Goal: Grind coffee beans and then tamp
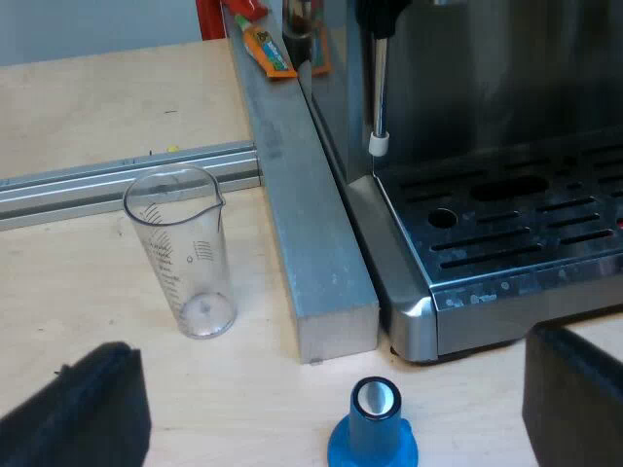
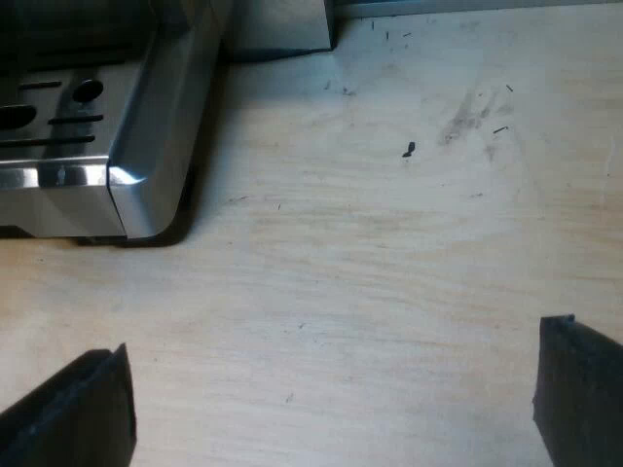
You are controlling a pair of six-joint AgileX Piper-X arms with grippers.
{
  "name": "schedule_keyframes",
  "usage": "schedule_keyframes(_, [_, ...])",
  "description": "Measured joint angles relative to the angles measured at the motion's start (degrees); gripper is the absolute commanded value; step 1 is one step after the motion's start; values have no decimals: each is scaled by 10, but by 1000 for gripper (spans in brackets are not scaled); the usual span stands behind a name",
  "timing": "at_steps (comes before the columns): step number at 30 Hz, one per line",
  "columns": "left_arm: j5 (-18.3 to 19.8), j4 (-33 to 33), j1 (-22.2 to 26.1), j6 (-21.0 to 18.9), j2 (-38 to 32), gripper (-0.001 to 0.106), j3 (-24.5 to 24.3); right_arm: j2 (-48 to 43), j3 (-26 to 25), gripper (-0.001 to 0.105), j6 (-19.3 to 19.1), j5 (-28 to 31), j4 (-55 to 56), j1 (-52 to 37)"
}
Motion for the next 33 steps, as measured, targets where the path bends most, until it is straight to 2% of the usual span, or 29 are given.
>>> schedule_keyframes(5, [17, 0, -8, 0, 0, 79, -1, 0, -15, 84, 11, 0, 8, 0])
schedule_keyframes(8, [28, 0, -17, 0, 0, 79, -5, 0, -29, 84, 4, 0, 15, 0])
schedule_keyframes(9, [42, 0, -33, 0, 0, 79, -9, 8, -48, 83, -1, -2, 24, 4])
schedule_keyframes(14, [81, -13, -80, 0, 0, 64, -10, 48, -75, 83, -22, -10, 29, 41])
schedule_keyframes(15, [97, -22, -100, 0, 0, 58, -10, 59, -82, 83, -28, -11, 31, 54])
schedule_keyframes(16, [112, -28, -113, 0, 0, 56, -10, 64, -85, 83, -32, -11, 32, 62])
schedule_keyframes(19, [153, -52, -147, 0, 0, 56, -10, 90, -98, 83, -58, -13, 32, 104])
schedule_keyframes(22, [167, -61, -175, 0, 1, 56, -10, 107, -101, 83, -72, -26, 31, 133])
schedule_keyframes(23, [174, -60, -183, 0, 4, 56, -10, 121, -101, 83, -92, -45, 32, 161])
schedule_keyframes(29, [217, -93, -234, 0, 16, 56, 14, 142, -101, 83, -100, -75, 10, 225])
schedule_keyframes(33, [240, -140, -266, 3, 19, 65, 55, 152, -101, 83, -99, -66, -31, 262])
